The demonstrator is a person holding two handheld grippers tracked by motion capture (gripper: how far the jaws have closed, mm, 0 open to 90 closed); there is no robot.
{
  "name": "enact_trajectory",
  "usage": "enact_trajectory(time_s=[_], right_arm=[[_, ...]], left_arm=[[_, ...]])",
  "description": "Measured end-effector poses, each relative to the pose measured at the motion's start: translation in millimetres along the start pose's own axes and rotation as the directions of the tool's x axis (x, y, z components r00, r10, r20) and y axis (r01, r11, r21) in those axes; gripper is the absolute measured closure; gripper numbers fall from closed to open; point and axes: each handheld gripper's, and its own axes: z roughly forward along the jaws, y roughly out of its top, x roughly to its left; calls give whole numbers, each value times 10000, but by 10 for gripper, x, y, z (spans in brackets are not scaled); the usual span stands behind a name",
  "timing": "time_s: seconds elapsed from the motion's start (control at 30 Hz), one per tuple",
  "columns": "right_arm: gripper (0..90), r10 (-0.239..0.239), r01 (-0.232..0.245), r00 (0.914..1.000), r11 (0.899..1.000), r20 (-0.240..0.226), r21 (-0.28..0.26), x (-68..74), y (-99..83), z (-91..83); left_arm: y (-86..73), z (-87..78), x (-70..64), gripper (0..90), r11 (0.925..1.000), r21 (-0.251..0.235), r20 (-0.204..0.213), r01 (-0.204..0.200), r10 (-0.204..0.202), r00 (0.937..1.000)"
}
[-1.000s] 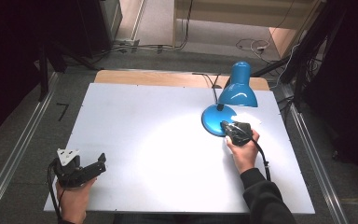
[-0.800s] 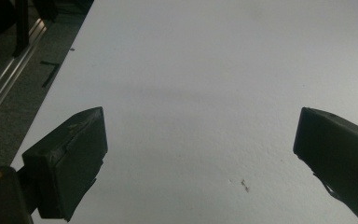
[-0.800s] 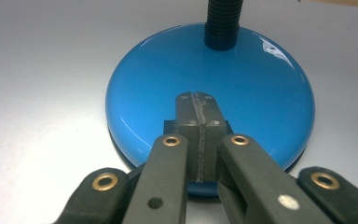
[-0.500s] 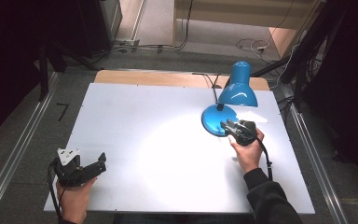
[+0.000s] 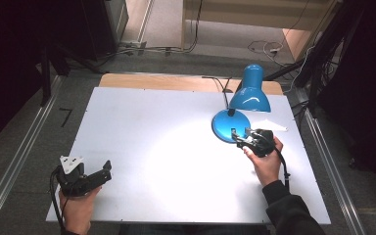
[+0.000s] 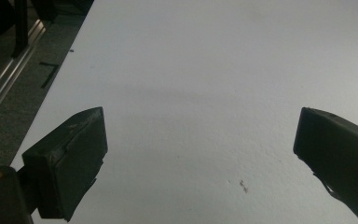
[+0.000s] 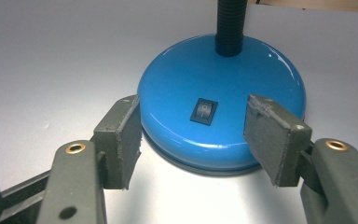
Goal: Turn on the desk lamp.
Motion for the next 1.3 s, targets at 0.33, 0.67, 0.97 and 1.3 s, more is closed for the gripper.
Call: enact_trajectory(time_s=[0.33, 0.67, 0.97, 1.3], right_arm=[[309, -198, 196, 9997, 9996, 123, 208, -49, -90, -110], [280, -421, 419, 9991, 9989, 104, 193, -64, -172, -299], [272, -300, 291, 9989, 9993, 348, 255, -201, -308, -458], [253, -17, 7, 9993, 9996, 366, 278, -295, -427, -632]], left_arm=[[1, -2, -1, 33, 10000, -10, -8, 14, -14, 10000], [3, -3, -8, 33, 10000, -27, -21, -8, 8, 10000], [2, -4, -10, 33, 10000, -24, -23, 0, 0, 10000], [3, 0, -12, 33, 10000, 14, -50, -24, 24, 10000]])
